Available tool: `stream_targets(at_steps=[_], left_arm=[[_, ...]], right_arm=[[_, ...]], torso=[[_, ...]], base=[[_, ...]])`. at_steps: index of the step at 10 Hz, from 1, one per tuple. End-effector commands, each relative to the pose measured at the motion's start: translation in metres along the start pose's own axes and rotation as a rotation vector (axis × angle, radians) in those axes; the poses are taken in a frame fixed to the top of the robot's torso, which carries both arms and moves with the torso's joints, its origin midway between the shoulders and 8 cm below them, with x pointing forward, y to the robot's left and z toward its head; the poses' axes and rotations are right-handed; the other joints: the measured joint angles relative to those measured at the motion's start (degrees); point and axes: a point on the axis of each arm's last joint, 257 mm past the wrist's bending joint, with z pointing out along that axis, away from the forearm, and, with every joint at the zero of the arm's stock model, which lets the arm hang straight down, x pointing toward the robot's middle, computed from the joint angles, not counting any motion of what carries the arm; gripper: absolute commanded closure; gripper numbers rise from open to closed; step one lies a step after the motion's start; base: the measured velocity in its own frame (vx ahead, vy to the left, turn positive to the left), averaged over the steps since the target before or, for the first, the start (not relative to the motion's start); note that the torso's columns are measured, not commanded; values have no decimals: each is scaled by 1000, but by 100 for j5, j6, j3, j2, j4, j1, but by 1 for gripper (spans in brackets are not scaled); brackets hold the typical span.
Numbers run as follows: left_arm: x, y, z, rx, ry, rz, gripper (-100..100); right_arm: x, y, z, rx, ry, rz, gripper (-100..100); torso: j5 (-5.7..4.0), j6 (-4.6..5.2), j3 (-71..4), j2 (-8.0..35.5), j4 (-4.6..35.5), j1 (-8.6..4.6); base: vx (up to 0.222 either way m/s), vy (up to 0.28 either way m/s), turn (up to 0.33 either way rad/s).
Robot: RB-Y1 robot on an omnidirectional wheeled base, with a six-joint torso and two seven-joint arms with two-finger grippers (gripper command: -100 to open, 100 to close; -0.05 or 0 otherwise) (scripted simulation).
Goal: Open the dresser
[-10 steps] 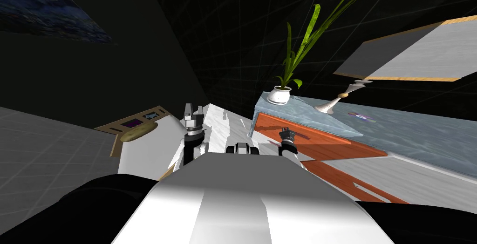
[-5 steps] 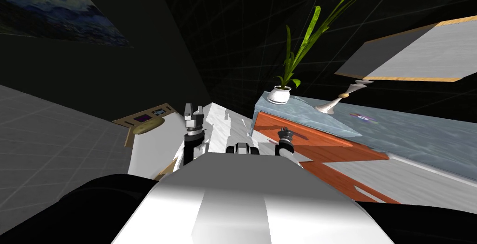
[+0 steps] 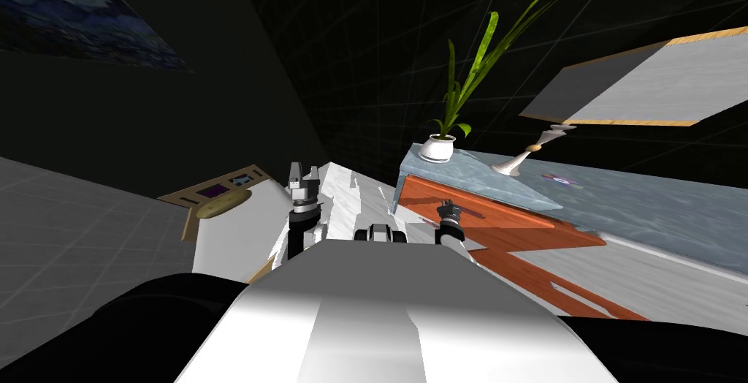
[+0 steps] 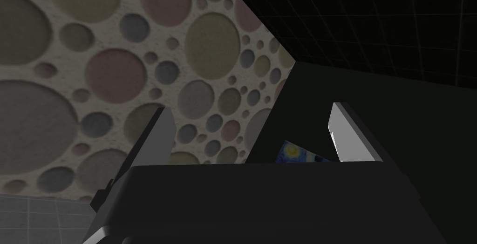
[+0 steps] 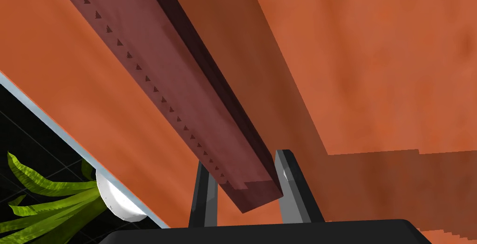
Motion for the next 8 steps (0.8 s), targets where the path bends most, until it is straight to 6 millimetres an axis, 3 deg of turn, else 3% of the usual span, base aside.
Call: stream_targets(at_steps=[1, 8], left_arm=[[0, 0, 0, 0, 0, 0, 0], [0, 0, 0, 0, 0, 0, 0]], right_arm=[[4, -7, 3, 0, -21, 5, 100], [17, -19, 8, -34, -90, -16, 100]], torso=[[4, 11, 1, 3, 1, -1], [12, 6, 4, 12, 10, 4]], base=[[18, 71, -91], [20, 79, -107]])
